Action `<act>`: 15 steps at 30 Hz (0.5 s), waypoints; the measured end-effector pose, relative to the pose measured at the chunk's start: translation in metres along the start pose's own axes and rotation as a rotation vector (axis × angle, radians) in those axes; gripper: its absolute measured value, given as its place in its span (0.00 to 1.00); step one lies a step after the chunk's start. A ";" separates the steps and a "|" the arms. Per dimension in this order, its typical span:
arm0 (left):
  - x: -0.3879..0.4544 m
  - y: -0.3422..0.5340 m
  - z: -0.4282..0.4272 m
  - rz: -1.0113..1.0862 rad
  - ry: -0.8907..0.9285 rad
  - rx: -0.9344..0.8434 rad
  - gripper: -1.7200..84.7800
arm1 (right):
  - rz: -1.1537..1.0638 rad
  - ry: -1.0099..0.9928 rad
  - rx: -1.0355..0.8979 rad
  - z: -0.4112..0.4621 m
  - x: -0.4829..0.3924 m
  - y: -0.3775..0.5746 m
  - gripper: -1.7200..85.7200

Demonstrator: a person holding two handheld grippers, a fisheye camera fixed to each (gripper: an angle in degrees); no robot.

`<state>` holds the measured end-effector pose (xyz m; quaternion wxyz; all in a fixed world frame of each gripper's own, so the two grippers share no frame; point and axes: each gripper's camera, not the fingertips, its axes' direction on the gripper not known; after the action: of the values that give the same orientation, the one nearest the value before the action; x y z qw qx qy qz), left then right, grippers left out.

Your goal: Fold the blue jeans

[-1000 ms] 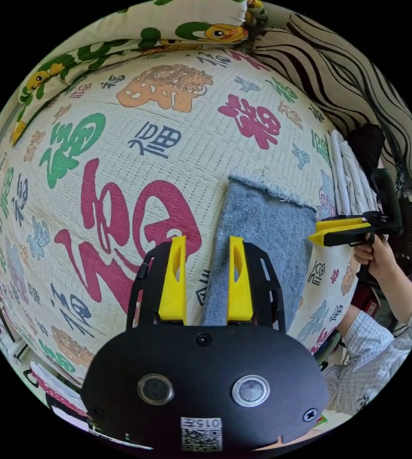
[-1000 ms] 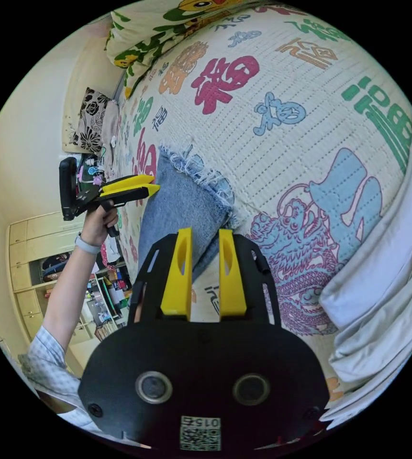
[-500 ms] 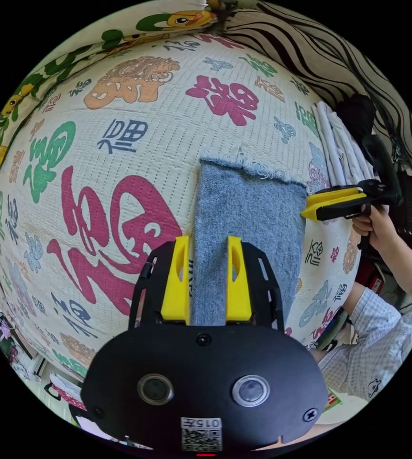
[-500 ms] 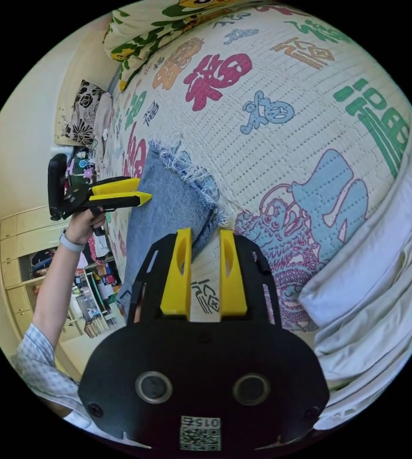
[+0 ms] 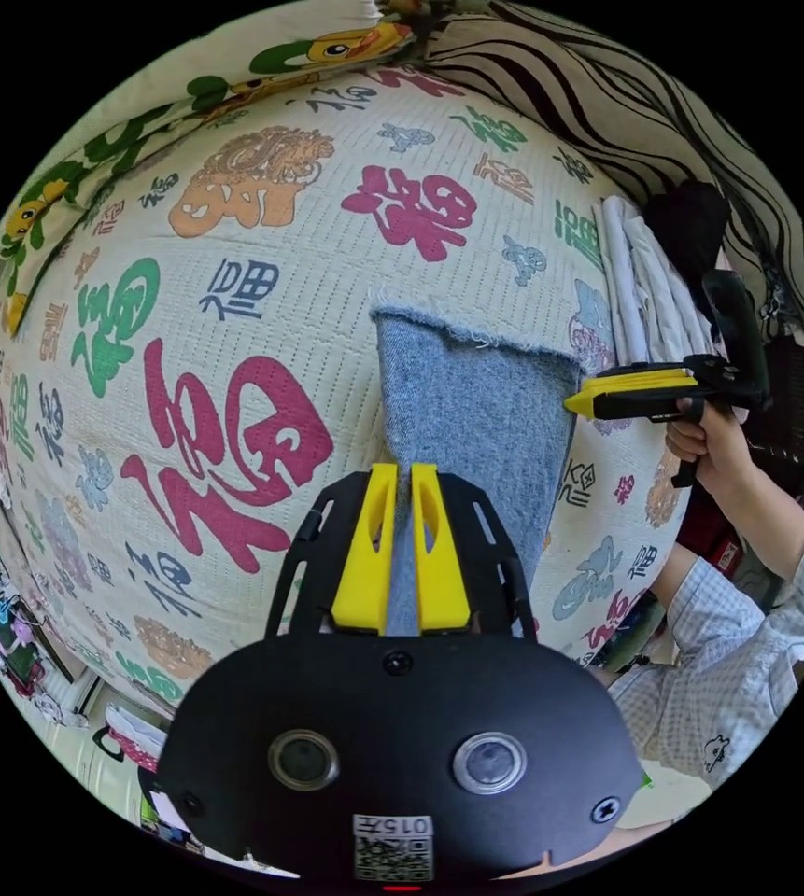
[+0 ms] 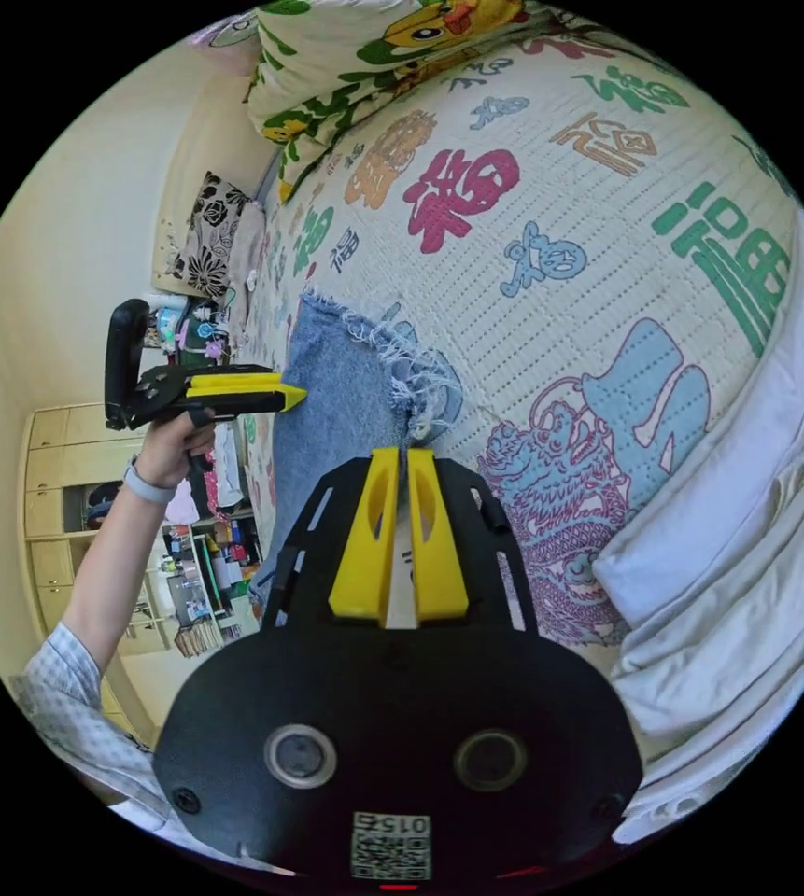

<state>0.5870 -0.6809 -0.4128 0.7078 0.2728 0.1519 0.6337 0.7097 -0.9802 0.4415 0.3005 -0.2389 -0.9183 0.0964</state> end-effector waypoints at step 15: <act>0.014 0.174 -0.212 0.258 0.127 0.727 0.03 | -0.484 0.201 0.424 -0.084 -0.157 0.151 0.03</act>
<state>0.3286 -0.6176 -0.4815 0.4687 0.4829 0.3743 0.6380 0.9283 -0.9241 0.3805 0.4467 0.0455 -0.8737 0.1871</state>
